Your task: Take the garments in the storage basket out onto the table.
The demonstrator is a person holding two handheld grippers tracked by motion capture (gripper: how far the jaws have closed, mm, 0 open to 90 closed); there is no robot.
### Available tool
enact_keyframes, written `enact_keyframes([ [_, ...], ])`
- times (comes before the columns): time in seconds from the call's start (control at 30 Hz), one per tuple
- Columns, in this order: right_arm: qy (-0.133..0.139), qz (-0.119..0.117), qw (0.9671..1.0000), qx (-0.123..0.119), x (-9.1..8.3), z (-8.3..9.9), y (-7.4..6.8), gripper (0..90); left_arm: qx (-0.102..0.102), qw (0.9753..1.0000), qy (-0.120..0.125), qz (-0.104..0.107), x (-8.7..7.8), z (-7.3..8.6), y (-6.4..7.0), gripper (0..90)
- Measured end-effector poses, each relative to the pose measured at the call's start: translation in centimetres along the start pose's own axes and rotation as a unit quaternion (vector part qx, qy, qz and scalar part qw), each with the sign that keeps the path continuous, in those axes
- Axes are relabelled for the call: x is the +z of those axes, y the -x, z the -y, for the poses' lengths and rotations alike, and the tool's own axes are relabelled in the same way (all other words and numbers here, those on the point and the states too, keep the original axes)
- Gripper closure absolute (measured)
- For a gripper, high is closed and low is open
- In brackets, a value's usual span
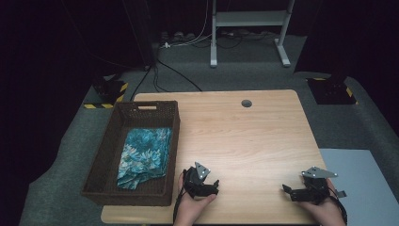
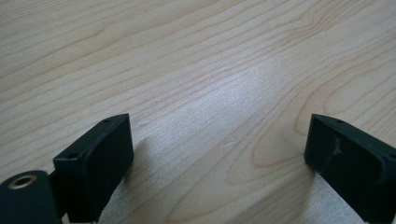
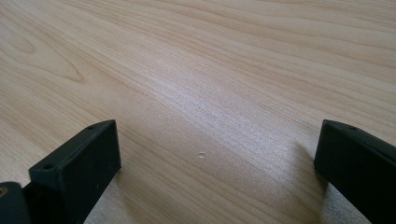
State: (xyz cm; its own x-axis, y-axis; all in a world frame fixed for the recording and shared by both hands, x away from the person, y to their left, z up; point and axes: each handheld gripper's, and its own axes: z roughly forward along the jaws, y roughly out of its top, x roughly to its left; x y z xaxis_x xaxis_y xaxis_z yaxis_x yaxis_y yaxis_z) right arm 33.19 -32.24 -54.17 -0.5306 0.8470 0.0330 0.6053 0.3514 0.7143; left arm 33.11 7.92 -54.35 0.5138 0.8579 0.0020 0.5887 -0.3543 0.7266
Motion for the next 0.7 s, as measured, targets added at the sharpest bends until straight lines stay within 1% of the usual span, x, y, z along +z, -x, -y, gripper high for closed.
enact_keyframes([
  [0.07,-0.002,0.003,1.0000,-0.004,0.07,-0.05,-0.06,0.1,0.005,1.0000,-0.001,0.004,0.07,-0.06,-0.03,7.3],
  [0.13,-0.002,0.004,1.0000,-0.006,0.12,-0.08,-0.09,0.1,0.005,1.0000,-0.002,0.004,0.09,-0.05,0.00,6.8],
  [0.2,-0.006,0.014,0.9998,-0.011,0.29,-0.19,-0.31,0.0,0.005,1.0000,-0.003,0.005,0.11,-0.06,0.01,5.2],
  [0.27,-0.006,0.015,0.9998,-0.012,0.33,-0.21,-0.32,0.0,0.007,0.9999,-0.005,0.007,0.13,-0.07,0.03,4.7],
  [0.4,-0.005,0.015,0.9998,-0.012,0.35,-0.23,-0.34,0.0,0.010,0.9999,-0.005,0.004,0.06,-0.01,0.12,3.5],
  [0.43,-0.005,0.016,0.9998,-0.012,0.36,-0.23,-0.37,0.0,0.017,0.9998,-0.006,0.010,0.00,0.03,0.24,3.5],
  [0.47,-0.005,0.016,0.9998,-0.012,0.36,-0.24,-0.38,0.0,0.017,0.9997,-0.006,0.017,0.01,0.06,0.32,3.5],
  [0.57,-0.005,0.016,0.9998,-0.012,0.37,-0.24,-0.41,0.0,0.022,0.9995,-0.008,0.020,0.02,0.04,0.40,2.8],
  [0.7,-0.005,0.015,0.9998,-0.011,0.35,-0.24,-0.39,0.2,0.023,0.9995,-0.009,0.021,0.04,0.02,0.41,2.1],
])
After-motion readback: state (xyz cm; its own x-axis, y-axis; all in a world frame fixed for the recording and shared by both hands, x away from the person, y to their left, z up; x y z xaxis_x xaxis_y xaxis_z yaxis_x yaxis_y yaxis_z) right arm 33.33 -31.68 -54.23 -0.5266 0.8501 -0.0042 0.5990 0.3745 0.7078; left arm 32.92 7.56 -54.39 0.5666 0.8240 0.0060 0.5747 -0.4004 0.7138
